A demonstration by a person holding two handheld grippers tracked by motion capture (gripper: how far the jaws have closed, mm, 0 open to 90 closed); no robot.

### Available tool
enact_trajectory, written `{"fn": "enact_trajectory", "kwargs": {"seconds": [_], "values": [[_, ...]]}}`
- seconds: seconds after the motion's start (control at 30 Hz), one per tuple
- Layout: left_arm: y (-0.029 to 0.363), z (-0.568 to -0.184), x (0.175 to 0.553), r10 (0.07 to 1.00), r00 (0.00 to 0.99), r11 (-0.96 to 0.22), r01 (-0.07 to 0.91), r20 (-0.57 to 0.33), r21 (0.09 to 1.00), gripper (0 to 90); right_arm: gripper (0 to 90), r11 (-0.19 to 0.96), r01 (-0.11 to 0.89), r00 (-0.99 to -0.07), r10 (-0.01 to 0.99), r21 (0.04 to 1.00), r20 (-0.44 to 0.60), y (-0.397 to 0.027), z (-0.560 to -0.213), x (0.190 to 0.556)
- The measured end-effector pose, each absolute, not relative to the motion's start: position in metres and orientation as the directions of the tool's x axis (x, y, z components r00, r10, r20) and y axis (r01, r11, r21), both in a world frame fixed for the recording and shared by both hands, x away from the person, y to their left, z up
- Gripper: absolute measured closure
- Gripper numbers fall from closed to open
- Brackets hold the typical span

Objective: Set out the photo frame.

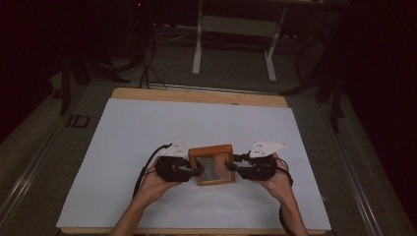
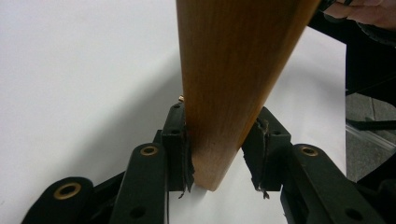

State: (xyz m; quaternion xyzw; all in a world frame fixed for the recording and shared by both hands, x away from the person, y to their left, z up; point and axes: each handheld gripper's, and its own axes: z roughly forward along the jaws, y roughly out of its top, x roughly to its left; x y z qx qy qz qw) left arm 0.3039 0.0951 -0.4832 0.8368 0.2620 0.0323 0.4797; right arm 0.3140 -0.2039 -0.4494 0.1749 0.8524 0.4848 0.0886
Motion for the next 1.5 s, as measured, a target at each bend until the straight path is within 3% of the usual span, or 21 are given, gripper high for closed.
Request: {"fn": "enact_trajectory", "kwargs": {"seconds": [0.4,1.5], "values": [[0.116,-0.478,0.302,0.491,0.843,-0.356,0.425,-0.22,0.832,62.6,64.5,0.42,0.22,-0.916,0.4,0.881,0.038,-0.187,-0.45,0.312],[0.138,-0.483,0.314,0.505,0.781,-0.204,0.52,-0.366,0.829,62.4,64.9,0.275,0.392,-0.862,0.442,0.878,0.246,-0.178,-0.47,0.326]]}}
